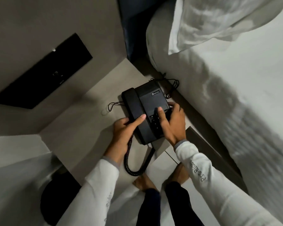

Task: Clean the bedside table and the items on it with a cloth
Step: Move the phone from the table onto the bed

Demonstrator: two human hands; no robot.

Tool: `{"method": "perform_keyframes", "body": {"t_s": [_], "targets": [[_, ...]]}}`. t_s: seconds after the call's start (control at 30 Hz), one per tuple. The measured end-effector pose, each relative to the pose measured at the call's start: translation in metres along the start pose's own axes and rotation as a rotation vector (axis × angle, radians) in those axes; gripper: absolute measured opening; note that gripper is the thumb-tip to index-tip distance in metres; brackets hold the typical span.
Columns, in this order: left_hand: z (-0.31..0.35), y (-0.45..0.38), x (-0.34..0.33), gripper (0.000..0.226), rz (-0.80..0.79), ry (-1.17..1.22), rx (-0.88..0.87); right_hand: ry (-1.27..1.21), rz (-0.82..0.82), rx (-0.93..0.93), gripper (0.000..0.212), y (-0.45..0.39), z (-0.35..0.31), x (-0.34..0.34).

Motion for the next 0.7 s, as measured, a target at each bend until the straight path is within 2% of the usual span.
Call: {"method": "perform_keyframes", "body": {"t_s": [0.07, 0.1, 0.23, 0.3, 0.37, 0.43, 0.5, 0.57, 0.7], "targets": [[0.006, 0.015, 0.007, 0.014, -0.070, -0.009, 0.010, -0.102, 0.034, 0.000, 0.044, 0.017, 0.000, 0.011], [0.011, 0.024, 0.010, 0.018, -0.106, -0.016, 0.001, -0.145, 0.061, 0.004, 0.041, 0.026, -0.003, 0.017], [0.048, 0.058, 0.007, 0.056, -0.190, -0.142, -0.082, -0.370, 0.210, 0.045, 0.020, 0.064, -0.021, 0.058], [0.079, 0.074, -0.009, 0.072, -0.222, -0.256, -0.158, -0.518, 0.319, 0.069, 0.019, 0.079, -0.033, 0.086], [0.117, 0.089, -0.036, 0.077, -0.290, -0.375, -0.252, -0.613, 0.441, 0.095, 0.022, 0.090, -0.044, 0.117], [0.156, 0.102, -0.074, 0.071, -0.379, -0.447, -0.362, -0.672, 0.545, 0.114, 0.028, 0.092, -0.051, 0.149], [0.191, 0.111, -0.118, 0.052, -0.480, -0.499, -0.497, -0.701, 0.624, 0.119, 0.037, 0.083, -0.056, 0.180], [0.217, 0.110, -0.170, 0.035, -0.549, -0.517, -0.559, -0.705, 0.673, 0.107, 0.045, 0.063, -0.057, 0.211], [0.241, 0.089, -0.269, 0.033, -0.555, -0.599, -0.610, -0.662, 0.707, 0.017, 0.059, 0.003, -0.044, 0.258]]}}
Point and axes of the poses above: each hand's wrist, its own y-axis away from the middle knuckle, its own x-axis out of the back of the hand, z = x × y, the point moved 4 cm from there along -y, towards the middle knuckle, and after that the axes turned 6 degrees about -y, right-handed, at the moved point
